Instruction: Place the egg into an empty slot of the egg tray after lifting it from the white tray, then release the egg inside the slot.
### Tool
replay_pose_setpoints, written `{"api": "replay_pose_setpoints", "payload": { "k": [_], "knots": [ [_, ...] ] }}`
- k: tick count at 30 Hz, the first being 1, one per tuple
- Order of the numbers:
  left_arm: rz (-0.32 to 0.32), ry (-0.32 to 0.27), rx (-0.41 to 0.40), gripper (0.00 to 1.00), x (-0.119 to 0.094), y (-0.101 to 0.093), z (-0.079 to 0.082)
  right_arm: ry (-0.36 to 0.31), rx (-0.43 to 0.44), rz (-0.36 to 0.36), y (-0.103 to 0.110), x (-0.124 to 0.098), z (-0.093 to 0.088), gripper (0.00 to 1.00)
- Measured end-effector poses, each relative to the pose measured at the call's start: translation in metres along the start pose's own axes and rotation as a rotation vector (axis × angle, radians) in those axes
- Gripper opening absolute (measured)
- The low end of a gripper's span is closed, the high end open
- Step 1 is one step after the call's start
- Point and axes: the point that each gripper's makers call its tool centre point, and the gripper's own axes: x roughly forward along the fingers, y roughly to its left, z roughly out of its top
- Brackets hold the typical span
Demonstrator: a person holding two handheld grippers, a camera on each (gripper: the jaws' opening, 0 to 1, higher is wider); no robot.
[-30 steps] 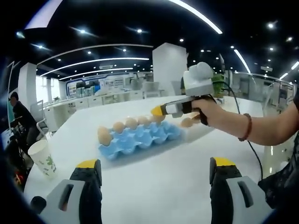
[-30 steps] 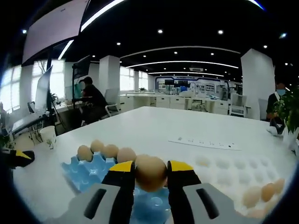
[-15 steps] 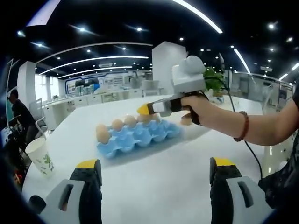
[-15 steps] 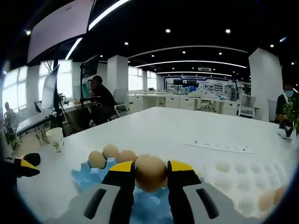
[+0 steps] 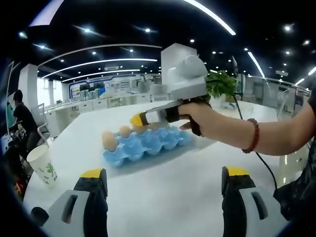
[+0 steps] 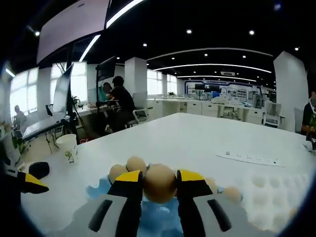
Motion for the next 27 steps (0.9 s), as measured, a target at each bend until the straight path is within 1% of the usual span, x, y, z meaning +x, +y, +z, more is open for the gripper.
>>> {"api": "replay_pose_setpoints", "payload": {
  "k": [5,11,13,17,20,27],
  "knots": [
    [0.003,-0.002,-0.008,0.98,0.000,0.003,-0.001,0.015,-0.003,0.020,0.008,0.007,-0.005,0.28],
    [0.008,0.005,-0.014,0.98,-0.001,0.008,-0.004,0.011,-0.014,0.059,0.018,0.012,-0.006,0.28],
    [0.008,0.004,-0.015,0.98,-0.001,0.009,-0.004,0.016,-0.020,0.057,0.019,0.014,-0.008,0.28],
    [0.011,0.006,-0.017,0.98,0.000,0.011,-0.005,0.025,-0.015,0.076,0.024,0.018,-0.014,0.28],
    [0.010,0.005,-0.018,0.98,0.001,0.012,-0.005,0.043,-0.075,0.093,0.030,0.022,-0.021,0.28],
    [0.007,0.000,-0.018,0.98,0.003,0.014,-0.004,0.065,-0.079,0.102,0.032,0.025,-0.028,0.28]
  ]
}}
